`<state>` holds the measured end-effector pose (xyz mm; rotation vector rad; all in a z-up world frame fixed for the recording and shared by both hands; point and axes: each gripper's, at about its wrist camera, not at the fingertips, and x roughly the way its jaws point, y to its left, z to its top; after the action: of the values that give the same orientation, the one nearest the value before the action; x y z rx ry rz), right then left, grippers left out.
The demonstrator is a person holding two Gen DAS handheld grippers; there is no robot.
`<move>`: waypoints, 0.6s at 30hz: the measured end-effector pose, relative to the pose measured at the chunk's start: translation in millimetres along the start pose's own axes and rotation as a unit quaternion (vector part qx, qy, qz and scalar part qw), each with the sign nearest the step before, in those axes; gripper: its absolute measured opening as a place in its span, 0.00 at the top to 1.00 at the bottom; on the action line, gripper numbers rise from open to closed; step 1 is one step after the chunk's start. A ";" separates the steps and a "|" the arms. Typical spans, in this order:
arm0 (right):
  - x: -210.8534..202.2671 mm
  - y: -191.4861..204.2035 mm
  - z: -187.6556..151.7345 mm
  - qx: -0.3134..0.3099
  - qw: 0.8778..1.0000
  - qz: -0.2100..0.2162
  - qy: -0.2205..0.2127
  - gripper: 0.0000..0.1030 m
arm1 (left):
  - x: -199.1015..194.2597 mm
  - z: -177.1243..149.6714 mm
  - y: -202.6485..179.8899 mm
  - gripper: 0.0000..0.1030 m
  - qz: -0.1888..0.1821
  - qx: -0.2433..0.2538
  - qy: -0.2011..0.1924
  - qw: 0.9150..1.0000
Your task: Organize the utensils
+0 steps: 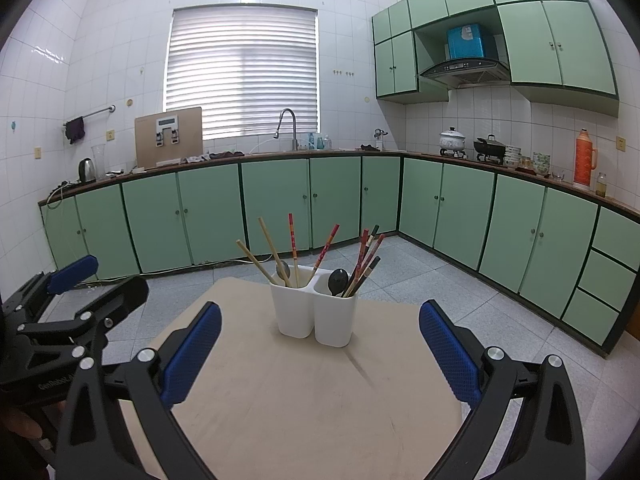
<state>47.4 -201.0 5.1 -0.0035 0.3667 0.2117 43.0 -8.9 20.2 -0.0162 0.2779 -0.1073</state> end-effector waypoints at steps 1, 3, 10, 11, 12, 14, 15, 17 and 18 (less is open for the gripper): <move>-0.2 -0.1 -0.1 0.000 1.000 0.000 0.000 0.06 | 0.3 0.0 0.0 0.07 0.000 0.000 0.000 1.000; 0.4 0.2 -0.2 0.001 1.000 0.000 0.001 0.06 | 0.0 -0.1 -0.1 0.07 0.000 0.000 0.000 1.000; -0.2 0.0 -0.8 0.001 1.000 0.000 0.001 0.06 | 0.0 -0.2 -0.2 0.07 0.000 0.000 0.000 1.000; -0.3 -0.1 -0.9 0.000 1.000 0.000 0.001 0.06 | 0.0 -0.2 0.0 0.07 0.000 0.000 0.001 1.000; -0.2 0.4 -0.9 0.000 1.000 0.000 0.002 0.06 | 0.0 -0.2 0.0 0.07 0.000 -0.001 0.000 1.000; -0.3 -0.2 -0.8 0.001 1.000 0.000 0.001 0.06 | 0.0 -0.3 0.2 0.07 0.000 0.000 0.001 1.000; -0.3 0.3 -0.7 0.001 1.000 0.000 0.001 0.06 | 0.0 -0.2 0.1 0.07 0.000 0.000 0.000 1.000; -0.2 -0.4 -0.7 0.000 1.000 0.000 0.001 0.06 | 0.3 -0.2 0.3 0.07 0.000 0.000 0.001 1.000; 0.0 0.4 -0.8 0.000 1.000 0.000 0.002 0.06 | 0.2 -0.3 0.4 0.07 -0.001 0.000 0.001 1.000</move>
<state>47.0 -200.6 4.4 -0.0043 0.3704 0.2115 43.1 -8.6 19.9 -0.0167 0.2799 -0.1084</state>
